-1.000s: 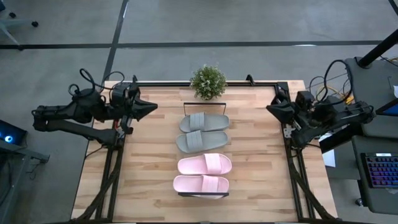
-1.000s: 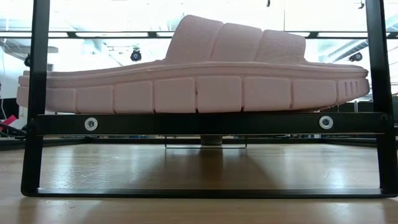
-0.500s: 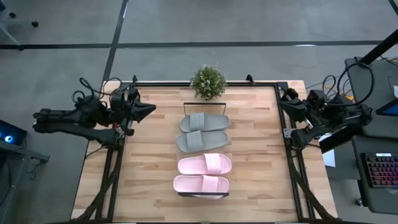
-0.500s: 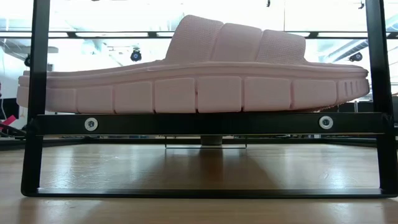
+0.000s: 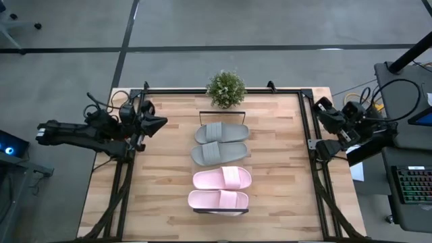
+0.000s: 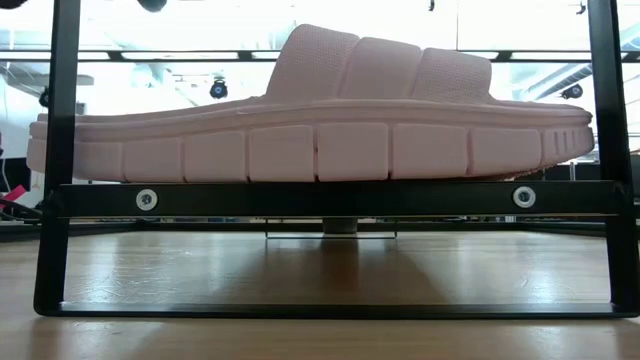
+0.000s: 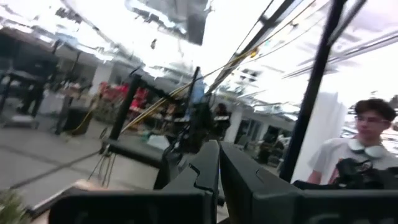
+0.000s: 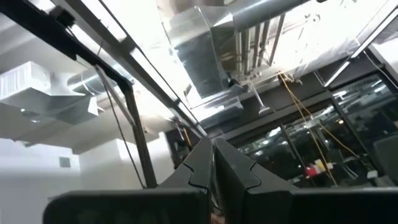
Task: Pick and place slides into the shelf
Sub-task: Return to Home Position
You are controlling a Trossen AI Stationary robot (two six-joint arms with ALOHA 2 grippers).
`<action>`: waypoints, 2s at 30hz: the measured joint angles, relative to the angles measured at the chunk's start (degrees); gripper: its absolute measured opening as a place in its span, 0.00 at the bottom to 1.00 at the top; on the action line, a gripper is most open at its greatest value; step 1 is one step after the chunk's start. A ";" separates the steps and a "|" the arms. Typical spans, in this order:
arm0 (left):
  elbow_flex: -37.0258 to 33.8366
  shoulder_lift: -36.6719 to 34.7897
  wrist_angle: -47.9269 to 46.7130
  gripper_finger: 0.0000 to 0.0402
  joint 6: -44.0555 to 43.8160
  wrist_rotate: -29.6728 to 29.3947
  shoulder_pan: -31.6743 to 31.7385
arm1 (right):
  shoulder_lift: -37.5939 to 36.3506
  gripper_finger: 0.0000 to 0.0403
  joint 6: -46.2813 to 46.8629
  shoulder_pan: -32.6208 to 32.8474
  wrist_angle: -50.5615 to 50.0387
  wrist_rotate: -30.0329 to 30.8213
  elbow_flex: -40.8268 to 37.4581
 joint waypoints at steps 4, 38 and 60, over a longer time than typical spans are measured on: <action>-1.85 -0.85 1.83 0.00 0.99 0.63 -0.04 | -1.65 0.02 0.02 0.00 0.26 -0.07 -2.29; -23.19 -18.44 12.81 0.00 -1.40 3.30 0.00 | -13.86 0.02 -0.96 0.00 16.45 -4.30 -22.98; -32.17 -24.43 13.34 0.00 -3.67 4.51 0.00 | -13.82 0.02 0.97 0.00 17.20 -7.53 -27.80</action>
